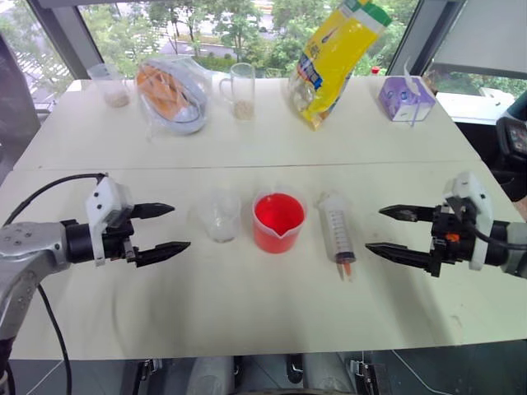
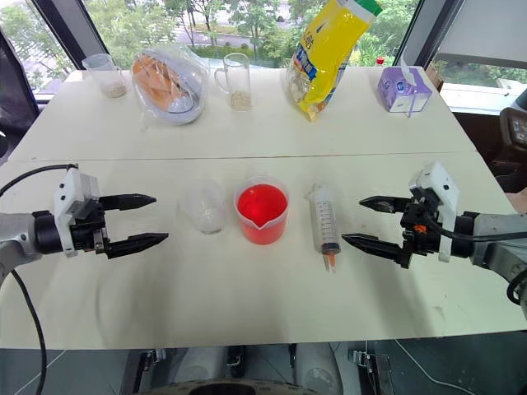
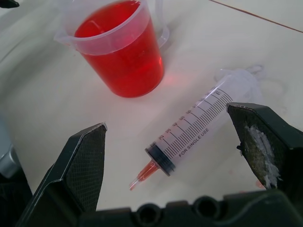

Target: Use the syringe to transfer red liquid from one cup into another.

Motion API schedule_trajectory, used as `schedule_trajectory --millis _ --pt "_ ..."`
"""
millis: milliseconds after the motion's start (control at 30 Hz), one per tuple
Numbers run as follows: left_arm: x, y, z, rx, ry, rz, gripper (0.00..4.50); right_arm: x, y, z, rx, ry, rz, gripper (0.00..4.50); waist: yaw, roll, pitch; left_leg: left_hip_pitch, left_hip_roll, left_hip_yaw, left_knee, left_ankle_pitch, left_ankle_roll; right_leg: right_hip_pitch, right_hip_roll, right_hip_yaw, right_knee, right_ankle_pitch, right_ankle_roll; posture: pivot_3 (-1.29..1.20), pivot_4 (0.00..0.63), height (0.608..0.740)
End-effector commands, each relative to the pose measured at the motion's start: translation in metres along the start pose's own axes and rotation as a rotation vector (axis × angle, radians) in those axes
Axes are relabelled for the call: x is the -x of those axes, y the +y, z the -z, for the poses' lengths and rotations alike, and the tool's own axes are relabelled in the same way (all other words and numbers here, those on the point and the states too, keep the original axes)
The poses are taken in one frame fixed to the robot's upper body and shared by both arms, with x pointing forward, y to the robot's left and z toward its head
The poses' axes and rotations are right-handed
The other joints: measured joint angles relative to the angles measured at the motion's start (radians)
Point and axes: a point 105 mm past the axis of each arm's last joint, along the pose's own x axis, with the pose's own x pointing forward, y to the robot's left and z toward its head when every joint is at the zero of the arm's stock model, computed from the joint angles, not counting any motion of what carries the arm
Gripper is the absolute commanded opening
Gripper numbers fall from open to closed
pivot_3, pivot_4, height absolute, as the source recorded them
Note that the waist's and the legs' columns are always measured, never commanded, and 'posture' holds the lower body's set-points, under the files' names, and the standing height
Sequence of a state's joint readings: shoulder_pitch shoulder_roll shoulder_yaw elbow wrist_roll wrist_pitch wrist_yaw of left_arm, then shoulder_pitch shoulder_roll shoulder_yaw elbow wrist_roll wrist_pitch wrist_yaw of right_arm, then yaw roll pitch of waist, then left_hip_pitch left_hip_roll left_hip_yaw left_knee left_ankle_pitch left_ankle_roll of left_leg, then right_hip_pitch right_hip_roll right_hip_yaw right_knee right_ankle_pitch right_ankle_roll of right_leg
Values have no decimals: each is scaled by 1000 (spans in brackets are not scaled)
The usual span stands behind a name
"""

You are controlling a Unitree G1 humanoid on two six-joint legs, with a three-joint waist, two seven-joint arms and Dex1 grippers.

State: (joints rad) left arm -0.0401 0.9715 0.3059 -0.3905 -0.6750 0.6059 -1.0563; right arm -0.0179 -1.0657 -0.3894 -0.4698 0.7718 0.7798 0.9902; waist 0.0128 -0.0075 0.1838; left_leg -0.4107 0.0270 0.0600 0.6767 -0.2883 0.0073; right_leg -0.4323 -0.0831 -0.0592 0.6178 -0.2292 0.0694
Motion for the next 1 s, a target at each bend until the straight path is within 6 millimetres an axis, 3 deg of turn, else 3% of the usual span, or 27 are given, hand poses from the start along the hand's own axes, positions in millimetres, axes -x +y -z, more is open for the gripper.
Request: schedule_trajectory --millis 33,367,700,933,1000 --pt "0 -5 -8 -36 0 33 4500 0 6 -14 56 -24 -31 4430 0 0 0 0 0 0 0 0 0 0 0 0 0 0 0 0 150 740" --pt "-2 -17 -13 -40 -7 89 4500 -6 8 -22 73 5 -90 4430 0 0 1 0 0 1 0 0 0 0 0 0 0 0 0 0 150 740" --pt "-8 -16 -15 -60 -21 111 4500 -2 -5 -23 30 39 -79 4430 0 0 1 0 0 1 1 0 0 0 1 0 0 0 0 0 150 740" --pt "-17 -13 -21 -83 -53 141 4500 2 -17 -33 -69 48 -40 4430 0 0 1 0 0 1 1 0 0 0 1 1 1 1 0 0 150 740" --pt "-21 -12 -22 -92 -60 154 4500 1 -22 -28 -135 141 -16 4430 -1 0 1 0 0 1 2 0 0 0 1 1 2 1 0 0 150 740"
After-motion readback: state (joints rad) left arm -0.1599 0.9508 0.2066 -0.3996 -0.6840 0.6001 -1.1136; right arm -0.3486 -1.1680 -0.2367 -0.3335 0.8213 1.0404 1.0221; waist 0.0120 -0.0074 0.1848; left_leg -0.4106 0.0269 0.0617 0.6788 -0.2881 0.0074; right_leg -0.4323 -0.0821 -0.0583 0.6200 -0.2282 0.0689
